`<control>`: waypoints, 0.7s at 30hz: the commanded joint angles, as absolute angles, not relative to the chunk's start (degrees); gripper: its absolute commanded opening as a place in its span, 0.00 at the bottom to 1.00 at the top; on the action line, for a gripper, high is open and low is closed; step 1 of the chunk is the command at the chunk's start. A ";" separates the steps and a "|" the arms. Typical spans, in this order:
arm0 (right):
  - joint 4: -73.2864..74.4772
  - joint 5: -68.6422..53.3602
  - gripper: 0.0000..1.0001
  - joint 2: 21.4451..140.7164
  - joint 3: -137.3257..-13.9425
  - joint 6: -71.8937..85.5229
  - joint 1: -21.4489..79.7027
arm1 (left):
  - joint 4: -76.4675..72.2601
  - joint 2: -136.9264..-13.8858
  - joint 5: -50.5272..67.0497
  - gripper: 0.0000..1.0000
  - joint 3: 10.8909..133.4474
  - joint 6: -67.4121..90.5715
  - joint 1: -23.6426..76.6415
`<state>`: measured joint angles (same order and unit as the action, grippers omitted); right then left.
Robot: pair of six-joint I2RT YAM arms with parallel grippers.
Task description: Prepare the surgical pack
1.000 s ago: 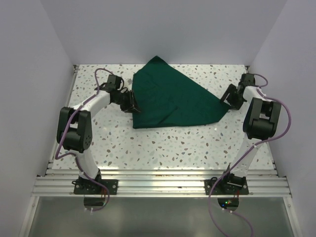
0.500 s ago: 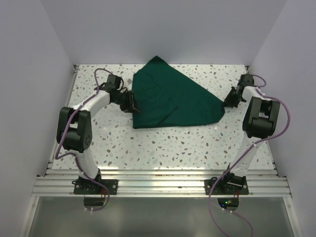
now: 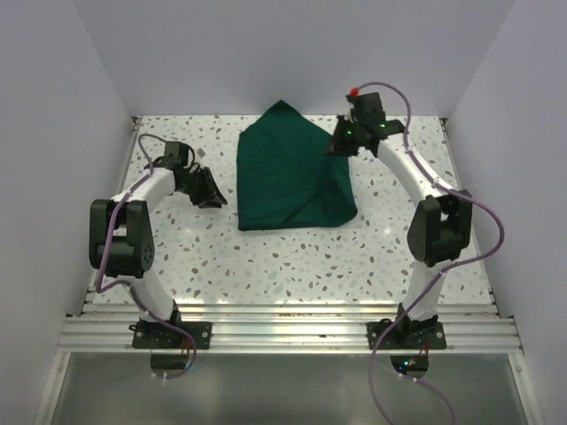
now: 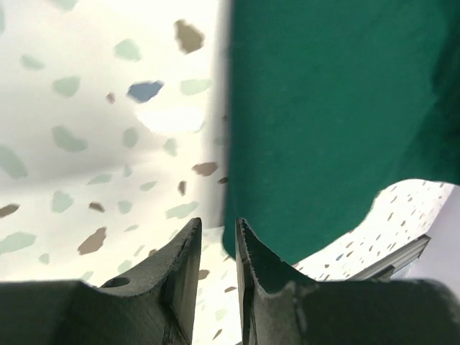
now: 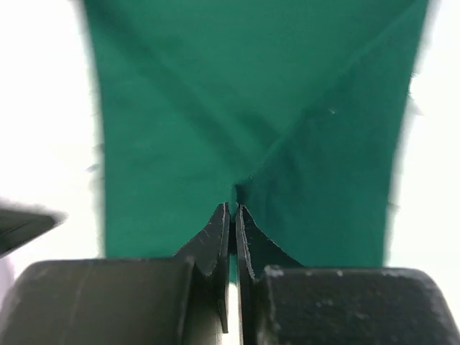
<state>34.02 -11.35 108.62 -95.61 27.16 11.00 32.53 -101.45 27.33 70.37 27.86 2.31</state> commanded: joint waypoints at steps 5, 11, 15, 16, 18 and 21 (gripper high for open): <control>38.22 -16.52 0.00 118.81 -117.05 31.37 26.00 | 26.29 -102.48 27.86 0.29 63.81 29.97 2.02; 40.60 -17.84 0.00 127.69 -128.49 31.99 34.62 | 23.29 -103.54 28.92 0.29 61.61 31.99 2.28; 40.69 -18.37 0.00 129.63 -131.13 32.34 37.44 | 22.59 -103.36 28.65 0.29 60.82 32.69 2.64; 40.69 -18.46 0.00 129.81 -131.57 32.34 38.22 | 22.33 -103.27 28.74 0.29 60.39 32.78 2.72; 40.61 -18.28 0.00 129.90 -131.49 32.26 38.93 | 21.71 -103.27 28.92 0.28 60.21 33.05 2.90; 39.99 -17.85 0.00 129.99 -131.57 32.52 39.37 | 21.53 -103.53 29.09 0.29 60.29 33.13 3.34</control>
<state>41.47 -16.21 131.90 -127.55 31.18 39.44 24.64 -103.72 27.97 60.49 32.25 2.79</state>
